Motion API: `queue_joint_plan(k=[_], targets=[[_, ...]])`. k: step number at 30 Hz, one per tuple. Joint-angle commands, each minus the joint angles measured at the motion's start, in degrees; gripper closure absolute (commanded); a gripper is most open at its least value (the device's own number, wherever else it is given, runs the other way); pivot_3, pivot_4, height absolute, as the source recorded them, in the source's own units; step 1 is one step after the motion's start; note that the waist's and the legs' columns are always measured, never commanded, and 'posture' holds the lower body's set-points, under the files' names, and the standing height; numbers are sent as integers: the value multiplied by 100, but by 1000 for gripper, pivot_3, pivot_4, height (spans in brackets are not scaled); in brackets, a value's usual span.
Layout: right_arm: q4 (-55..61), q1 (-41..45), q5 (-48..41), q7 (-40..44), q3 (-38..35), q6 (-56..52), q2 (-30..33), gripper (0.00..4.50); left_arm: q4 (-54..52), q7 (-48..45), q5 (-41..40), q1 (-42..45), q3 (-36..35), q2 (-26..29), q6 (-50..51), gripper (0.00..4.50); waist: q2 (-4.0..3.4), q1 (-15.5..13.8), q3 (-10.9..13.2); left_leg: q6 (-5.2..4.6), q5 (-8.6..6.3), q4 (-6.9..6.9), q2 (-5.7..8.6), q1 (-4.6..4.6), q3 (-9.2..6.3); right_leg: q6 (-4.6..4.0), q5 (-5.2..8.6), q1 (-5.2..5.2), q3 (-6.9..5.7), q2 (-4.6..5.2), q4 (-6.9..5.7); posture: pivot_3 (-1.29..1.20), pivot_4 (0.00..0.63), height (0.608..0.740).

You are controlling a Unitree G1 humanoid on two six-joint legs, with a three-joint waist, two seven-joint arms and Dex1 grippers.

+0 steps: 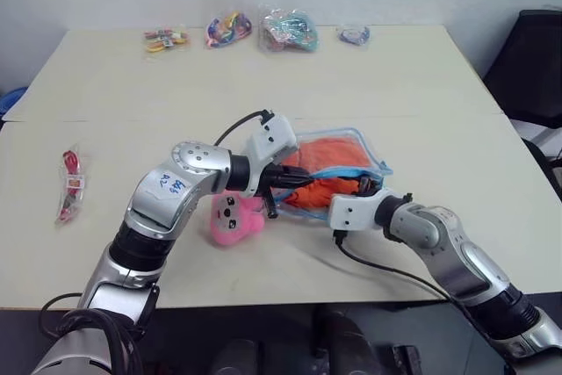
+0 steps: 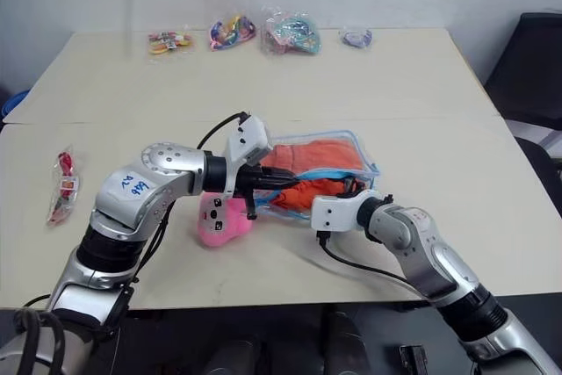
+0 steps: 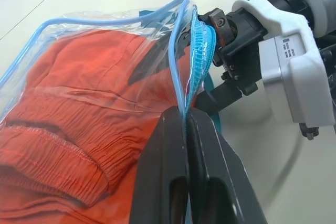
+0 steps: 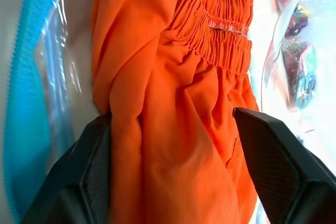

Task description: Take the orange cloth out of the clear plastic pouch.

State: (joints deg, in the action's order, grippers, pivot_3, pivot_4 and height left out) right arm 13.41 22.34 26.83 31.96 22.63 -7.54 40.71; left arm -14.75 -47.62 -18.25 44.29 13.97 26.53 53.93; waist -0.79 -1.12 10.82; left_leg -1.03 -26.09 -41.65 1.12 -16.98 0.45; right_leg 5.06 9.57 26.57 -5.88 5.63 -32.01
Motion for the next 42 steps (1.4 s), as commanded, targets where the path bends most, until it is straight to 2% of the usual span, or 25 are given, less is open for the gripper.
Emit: queue_joint_plan(k=[1,4,7,15,18,23,28,33,36,40,42], targets=[[-465,174,389,35,130,-34,-154,1045,-66,21,-57,124,-53,-8,-164,4500,0,13,0,1,0,0,-1,1,0,0,0,-1,0,0,0,0,150,740],[-849,334,399,70,184,-167,-509,1045,-47,55,-59,134,-49,-40,-177,4500,1,41,-2,3,2,0,-3,2,-2,0,0,-2,-1,-1,0,0,150,740],[-853,238,352,143,123,-155,-635,1590,-51,80,-72,141,-67,-41,-164,4500,1,65,-3,5,2,0,-3,3,-4,0,0,-3,-2,-1,-1,0,150,740],[-271,-126,324,410,-29,-151,-579,4379,-2,151,-44,122,-82,-62,-172,4500,1,73,-4,7,3,-1,-3,2,-10,0,0,-2,-6,0,0,0,150,740],[168,-278,151,644,-146,-289,-617,4461,44,205,23,117,-14,-84,-237,4500,1,86,-4,8,3,0,-3,2,-12,0,0,-1,-7,0,0,0,150,740],[1524,-657,-796,1532,-690,-853,-443,4461,358,296,329,148,199,-81,-575,4500,-1,97,-3,9,4,-10,-2,4,-21,0,0,7,-15,0,0,0,150,740],[2736,-986,-2117,2453,-1312,-1463,-55,4461,786,350,671,250,412,-117,-1027,4500,-1,82,-2,9,3,-13,-1,3,-22,0,0,5,-15,0,0,0,150,740],[3469,-865,-3513,2937,-2393,-2585,335,4461,935,238,723,274,507,-156,-1230,4500,0,39,-2,7,2,-14,0,-5,-20,0,-1,5,-13,1,0,0,150,740],[3605,-556,-4375,3112,-3316,-3299,655,4461,914,89,748,242,593,-87,-1310,4500,-3,-6,-1,5,1,-14,0,-6,-18,0,-1,5,-11,2,0,0,150,740],[3027,-52,-5127,3390,-4729,-3867,1475,4461,681,-402,785,-19,783,288,-1587,4500,-8,-31,2,1,-1,-13,0,-7,-17,0,-1,4,-9,3,0,0,150,740],[2432,22,-5158,3503,-5168,-3763,1884,4500,603,-614,812,-173,836,480,-1803,4026,-7,-34,2,-1,-2,-10,-2,-7,-16,-1,-1,5,-10,3,2,0,150,740]])
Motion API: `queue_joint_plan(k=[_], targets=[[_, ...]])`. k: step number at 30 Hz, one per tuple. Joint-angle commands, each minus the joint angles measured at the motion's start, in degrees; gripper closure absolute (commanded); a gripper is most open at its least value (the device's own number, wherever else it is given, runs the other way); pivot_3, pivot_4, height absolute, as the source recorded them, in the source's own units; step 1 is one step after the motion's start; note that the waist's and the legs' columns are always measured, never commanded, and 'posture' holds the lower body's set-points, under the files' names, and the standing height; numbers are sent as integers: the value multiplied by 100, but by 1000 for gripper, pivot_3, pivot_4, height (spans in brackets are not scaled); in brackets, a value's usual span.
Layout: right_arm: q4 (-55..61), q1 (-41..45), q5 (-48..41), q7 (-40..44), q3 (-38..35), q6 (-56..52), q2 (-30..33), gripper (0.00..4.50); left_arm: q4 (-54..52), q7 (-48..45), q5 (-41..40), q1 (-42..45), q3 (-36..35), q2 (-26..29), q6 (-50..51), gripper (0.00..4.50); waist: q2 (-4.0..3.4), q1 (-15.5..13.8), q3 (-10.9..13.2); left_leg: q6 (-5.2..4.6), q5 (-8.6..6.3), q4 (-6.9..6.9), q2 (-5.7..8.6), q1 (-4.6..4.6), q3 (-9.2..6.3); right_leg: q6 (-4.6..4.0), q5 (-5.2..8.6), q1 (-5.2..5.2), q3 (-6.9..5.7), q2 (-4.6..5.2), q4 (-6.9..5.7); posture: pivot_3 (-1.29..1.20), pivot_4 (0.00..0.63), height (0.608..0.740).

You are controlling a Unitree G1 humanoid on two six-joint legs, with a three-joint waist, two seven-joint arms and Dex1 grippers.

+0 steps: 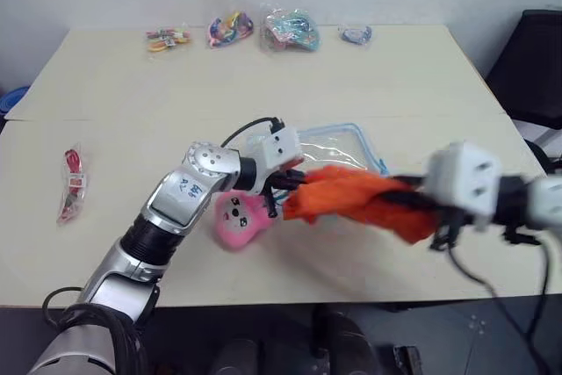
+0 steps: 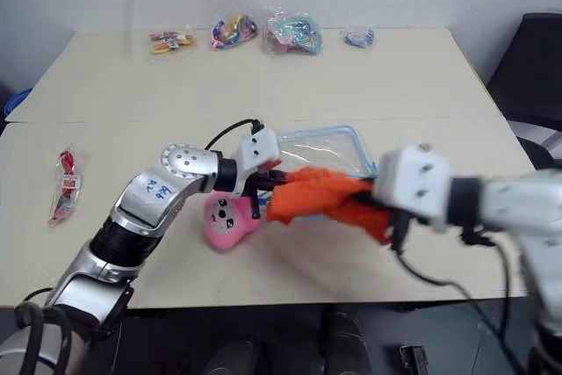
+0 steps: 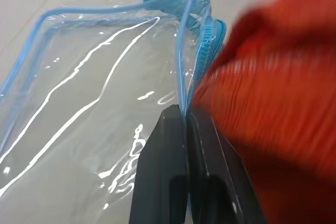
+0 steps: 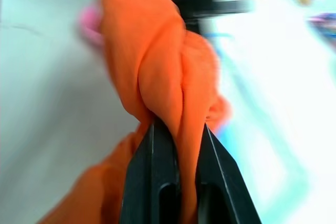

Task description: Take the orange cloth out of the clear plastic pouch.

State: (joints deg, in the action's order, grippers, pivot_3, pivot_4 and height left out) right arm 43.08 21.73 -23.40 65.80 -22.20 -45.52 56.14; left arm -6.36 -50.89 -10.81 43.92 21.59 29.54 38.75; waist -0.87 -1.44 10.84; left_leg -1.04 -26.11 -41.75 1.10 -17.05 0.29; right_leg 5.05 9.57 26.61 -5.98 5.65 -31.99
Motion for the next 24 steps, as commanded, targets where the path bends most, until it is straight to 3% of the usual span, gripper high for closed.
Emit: queue_joint_plan(k=[1,7,11,16,19,24], targets=[[-905,81,-59,152,-823,206,511,4500,-272,-411,68,-215,87,281,-400,3827,1,-6,0,0,0,2,0,0,-2,0,0,-1,-2,0,1,0,150,740],[-2612,-118,832,-64,-599,1968,979,4500,-379,-951,68,-411,66,638,-908,1990,1,-3,0,-5,-2,3,1,-5,13,1,-1,-2,5,2,1,0,150,740],[-3648,-214,1503,-844,-335,3068,685,4500,-369,-1098,94,-400,-14,665,-1341,793,1,3,0,-5,-1,2,2,-2,23,3,-2,-2,8,2,0,0,150,740],[-4323,-1507,2051,-1319,-362,4477,225,4500,-546,-1252,-317,-378,-344,587,-1315,793,3,-29,-1,-6,-1,4,-1,-7,15,3,-2,-4,-2,1,1,0,150,740],[-4962,-2256,2683,-1814,-155,5994,76,4500,-682,-1387,-780,-329,-650,577,-959,793,-13,-3,-2,-13,2,4,9,-5,31,8,-5,-3,8,12,1,0,150,740],[-6007,-2481,3191,-2478,95,7517,217,4500,-700,-1684,-1440,-209,-1112,682,-494,793,-15,71,-3,-10,3,4,5,7,36,11,-7,-10,13,11,0,0,150,740]])
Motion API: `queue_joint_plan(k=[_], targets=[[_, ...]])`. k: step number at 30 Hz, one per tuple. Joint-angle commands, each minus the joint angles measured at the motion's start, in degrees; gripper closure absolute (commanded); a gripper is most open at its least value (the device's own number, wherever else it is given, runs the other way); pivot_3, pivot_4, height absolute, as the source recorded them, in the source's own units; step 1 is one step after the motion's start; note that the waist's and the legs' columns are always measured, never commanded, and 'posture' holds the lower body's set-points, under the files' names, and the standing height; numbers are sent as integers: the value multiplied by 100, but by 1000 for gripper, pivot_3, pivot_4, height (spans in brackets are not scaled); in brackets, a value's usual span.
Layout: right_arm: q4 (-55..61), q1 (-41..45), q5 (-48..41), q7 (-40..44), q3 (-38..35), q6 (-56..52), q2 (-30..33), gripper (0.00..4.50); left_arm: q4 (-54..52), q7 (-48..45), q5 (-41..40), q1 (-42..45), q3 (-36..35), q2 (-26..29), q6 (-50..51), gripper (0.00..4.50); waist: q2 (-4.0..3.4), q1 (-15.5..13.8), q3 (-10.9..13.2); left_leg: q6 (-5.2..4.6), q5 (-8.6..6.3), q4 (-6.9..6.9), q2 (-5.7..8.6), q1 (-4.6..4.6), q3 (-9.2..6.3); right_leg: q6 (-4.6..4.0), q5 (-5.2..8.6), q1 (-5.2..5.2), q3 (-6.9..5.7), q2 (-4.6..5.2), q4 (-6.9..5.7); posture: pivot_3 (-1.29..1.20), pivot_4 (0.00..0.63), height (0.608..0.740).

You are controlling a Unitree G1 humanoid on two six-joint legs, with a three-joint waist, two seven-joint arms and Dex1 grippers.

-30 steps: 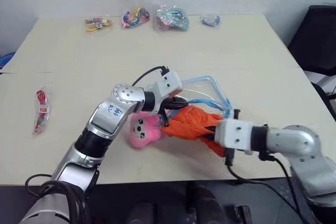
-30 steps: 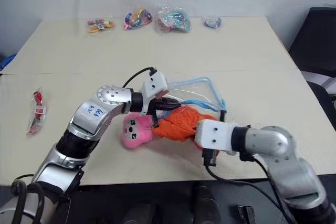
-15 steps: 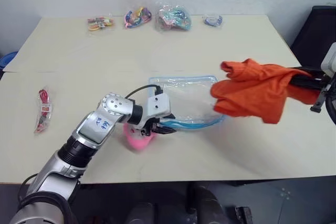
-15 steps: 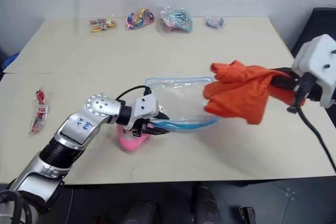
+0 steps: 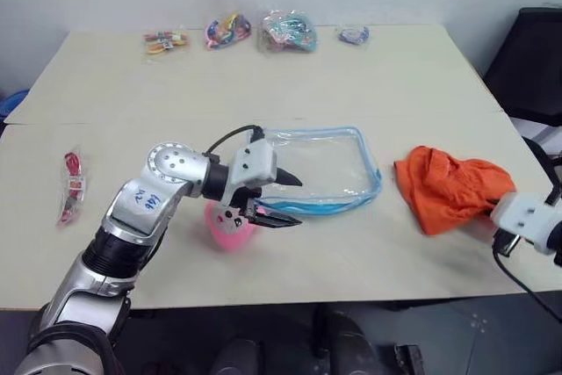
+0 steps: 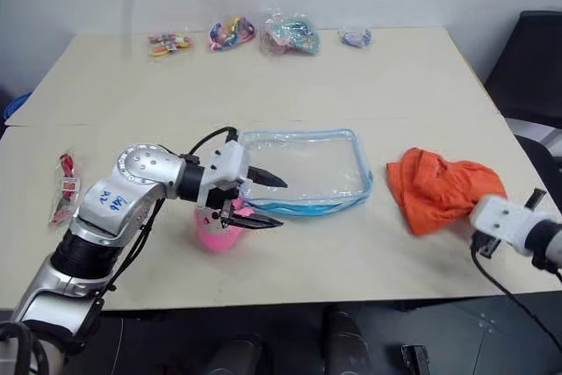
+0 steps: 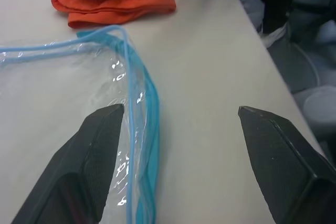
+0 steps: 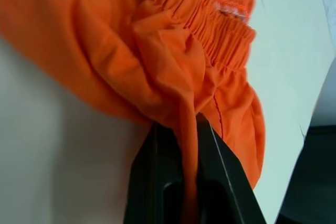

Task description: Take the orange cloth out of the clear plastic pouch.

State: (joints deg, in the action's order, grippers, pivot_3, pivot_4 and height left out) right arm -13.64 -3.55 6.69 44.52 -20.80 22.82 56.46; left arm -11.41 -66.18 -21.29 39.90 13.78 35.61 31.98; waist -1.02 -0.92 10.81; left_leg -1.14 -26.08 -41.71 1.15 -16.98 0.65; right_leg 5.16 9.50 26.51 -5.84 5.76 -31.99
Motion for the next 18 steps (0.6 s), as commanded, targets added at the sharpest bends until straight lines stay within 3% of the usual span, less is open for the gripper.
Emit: queue_joint_plan(k=[1,4,5,7,12,18], targets=[[-436,45,148,-323,-21,775,222,4500,-178,-242,-508,215,-406,132,263,793,0,39,0,1,1,0,-1,1,-1,0,0,0,1,-1,-1,0,150,740],[-543,9,-29,-197,-2,872,285,4500,-97,-547,-606,202,-527,333,97,793,-1,101,0,4,2,2,-6,1,-3,-3,1,0,1,-5,-1,0,150,740],[-477,-59,-193,-57,-29,741,289,4085,-32,-615,-605,203,-548,399,73,746,-1,102,0,5,2,3,-7,2,-4,-4,2,0,0,-5,0,0,150,740],[-279,-245,-477,159,-155,477,304,3757,146,-714,-646,214,-658,502,73,746,-1,90,0,5,2,3,-8,2,-5,-4,2,0,-1,-6,1,0,150,740],[844,-1012,-1792,700,-985,-920,158,2061,619,-920,-585,52,-1019,894,-202,746,-3,69,1,6,2,2,-5,-4,-14,-4,2,0,-3,-4,3,0,150,740],[2068,-2258,-3669,1425,-3091,-3601,-35,25,1462,-1334,-509,-463,-1752,1823,-701,746,-6,68,1,12,-1,6,-15,-1,-14,-7,4,0,-8,-12,4,0,150,740]])
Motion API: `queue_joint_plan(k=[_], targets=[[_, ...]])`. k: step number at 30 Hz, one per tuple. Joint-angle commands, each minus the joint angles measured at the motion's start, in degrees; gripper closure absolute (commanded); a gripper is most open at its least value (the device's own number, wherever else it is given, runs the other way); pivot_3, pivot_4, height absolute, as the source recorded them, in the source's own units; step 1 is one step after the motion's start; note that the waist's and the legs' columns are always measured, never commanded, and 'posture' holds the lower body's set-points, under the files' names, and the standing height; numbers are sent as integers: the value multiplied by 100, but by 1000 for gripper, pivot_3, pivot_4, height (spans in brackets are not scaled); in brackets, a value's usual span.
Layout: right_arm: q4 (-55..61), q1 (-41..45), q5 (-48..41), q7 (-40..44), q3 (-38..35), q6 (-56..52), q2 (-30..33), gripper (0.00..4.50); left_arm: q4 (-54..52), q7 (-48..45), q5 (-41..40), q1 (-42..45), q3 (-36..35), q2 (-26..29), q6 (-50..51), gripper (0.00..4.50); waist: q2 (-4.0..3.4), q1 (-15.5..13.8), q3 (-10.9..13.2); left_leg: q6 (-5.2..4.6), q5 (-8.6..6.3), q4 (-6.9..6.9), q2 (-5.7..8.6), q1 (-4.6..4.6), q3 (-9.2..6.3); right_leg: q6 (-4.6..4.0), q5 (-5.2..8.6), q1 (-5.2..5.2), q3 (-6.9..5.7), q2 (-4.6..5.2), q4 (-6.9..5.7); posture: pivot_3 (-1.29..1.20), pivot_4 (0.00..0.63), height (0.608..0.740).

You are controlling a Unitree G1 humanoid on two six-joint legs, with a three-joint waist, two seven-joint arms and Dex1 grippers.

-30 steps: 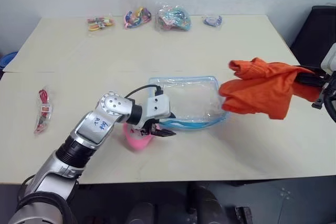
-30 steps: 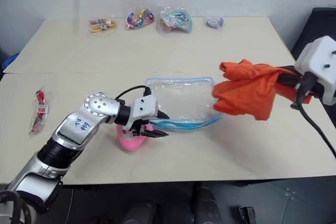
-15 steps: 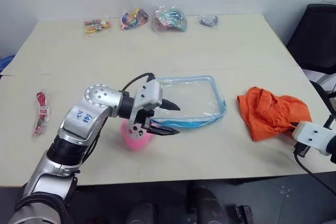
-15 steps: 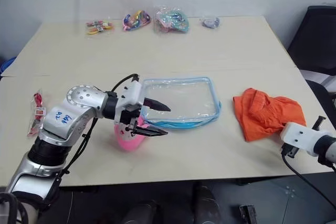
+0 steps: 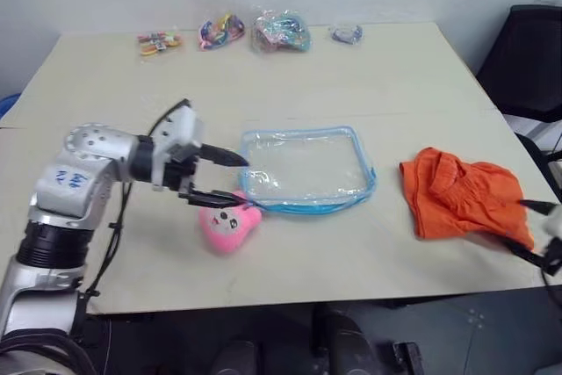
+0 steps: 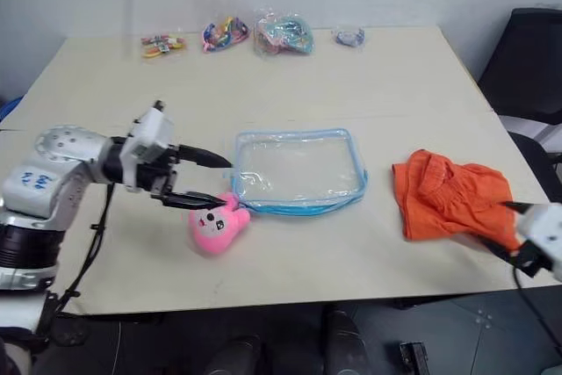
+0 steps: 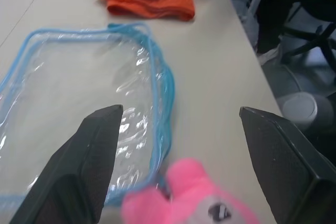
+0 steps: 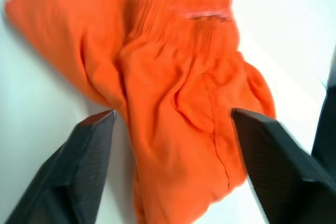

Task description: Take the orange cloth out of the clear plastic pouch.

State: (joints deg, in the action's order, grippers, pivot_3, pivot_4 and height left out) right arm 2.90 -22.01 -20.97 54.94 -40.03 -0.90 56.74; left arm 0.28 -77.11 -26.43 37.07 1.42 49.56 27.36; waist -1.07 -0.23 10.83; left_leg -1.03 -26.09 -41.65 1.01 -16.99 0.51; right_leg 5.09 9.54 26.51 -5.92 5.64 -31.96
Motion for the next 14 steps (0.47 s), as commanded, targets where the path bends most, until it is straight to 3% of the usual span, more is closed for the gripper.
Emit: queue_joint_plan(k=[1,7,14], targets=[[472,-628,-1112,583,-1485,-1579,-62,25,381,-307,-20,-286,-629,561,-284,746,0,-3,0,-1,-1,1,1,-2,1,0,0,2,1,0,2,0,150,740],[212,-1577,-1564,1634,-2645,-2701,34,25,869,-526,-58,-1152,-1331,1226,-421,746,1,-82,0,-20,-11,17,1,6,2,-1,1,-2,6,0,11,0,150,740],[-151,-1157,-1278,1567,-2440,-2676,146,25,1345,-264,120,-1646,-1666,1264,-794,746,5,-113,0,-30,-17,43,7,46,5,0,1,-8,32,0,7,0,150,740]])
